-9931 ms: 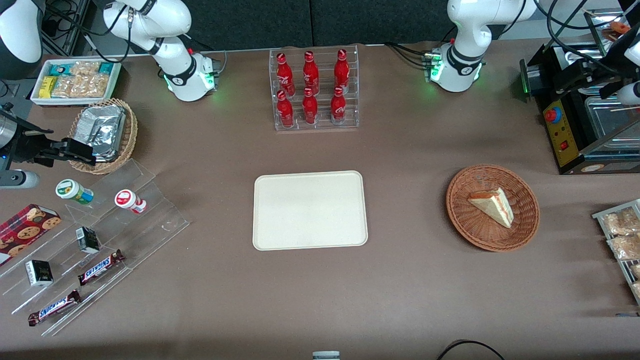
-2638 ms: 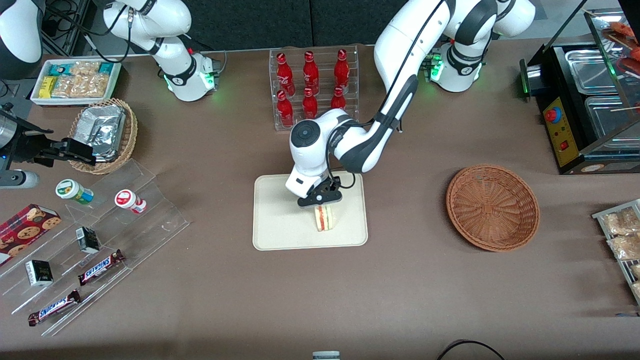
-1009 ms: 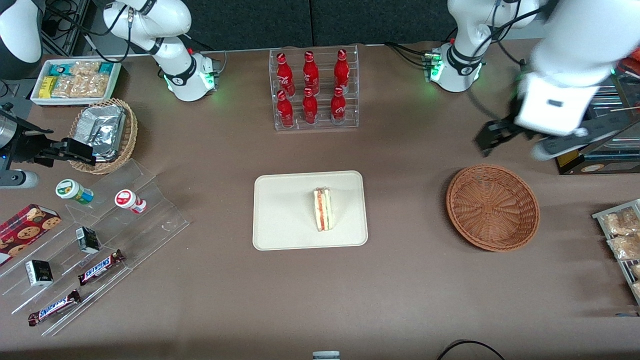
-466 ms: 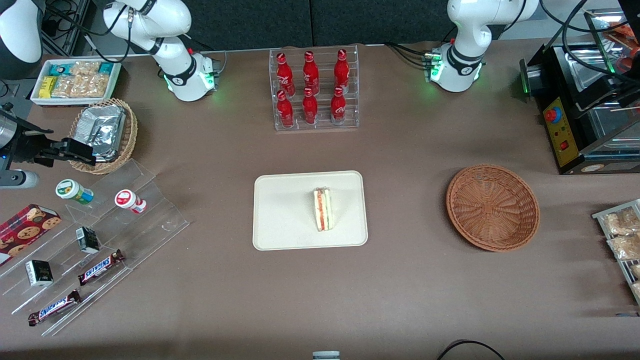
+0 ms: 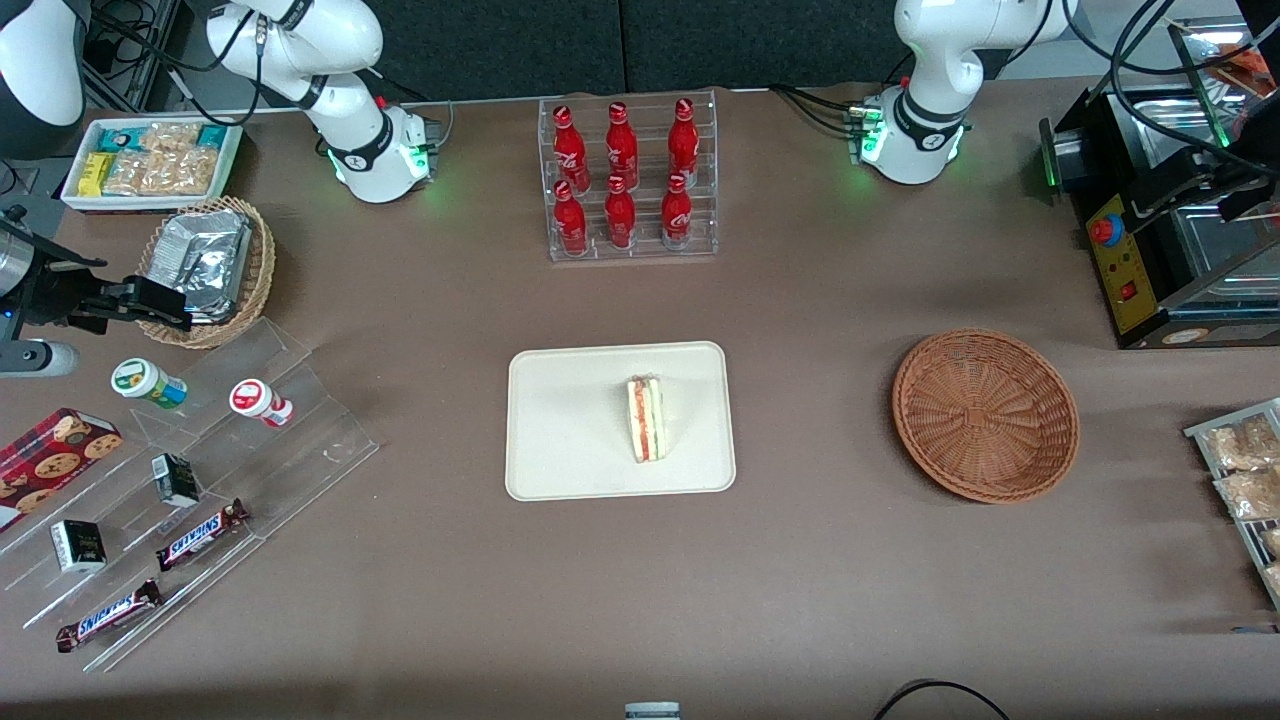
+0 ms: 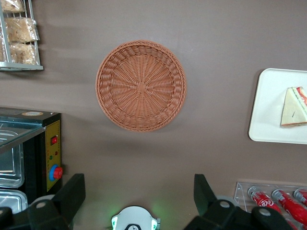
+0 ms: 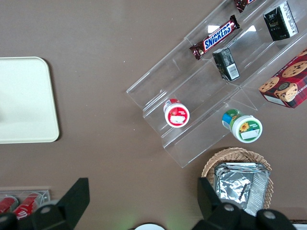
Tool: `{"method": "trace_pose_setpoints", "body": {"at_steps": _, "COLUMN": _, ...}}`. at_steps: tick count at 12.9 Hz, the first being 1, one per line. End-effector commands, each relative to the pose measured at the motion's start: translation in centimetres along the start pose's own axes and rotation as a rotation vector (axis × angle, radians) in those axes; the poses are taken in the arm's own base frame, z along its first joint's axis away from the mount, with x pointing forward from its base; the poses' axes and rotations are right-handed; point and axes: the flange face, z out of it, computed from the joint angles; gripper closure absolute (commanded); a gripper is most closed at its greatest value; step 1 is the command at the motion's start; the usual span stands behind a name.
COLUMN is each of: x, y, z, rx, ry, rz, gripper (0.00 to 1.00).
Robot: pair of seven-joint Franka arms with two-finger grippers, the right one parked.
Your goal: Place sandwich from basket to tray
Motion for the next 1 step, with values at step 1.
{"method": "trace_pose_setpoints", "body": {"at_steps": 1, "x": -0.65, "y": 0.25, "z": 0.17, "rx": -0.01, "ry": -0.015, "rz": 0.028, "gripper": 0.0}}
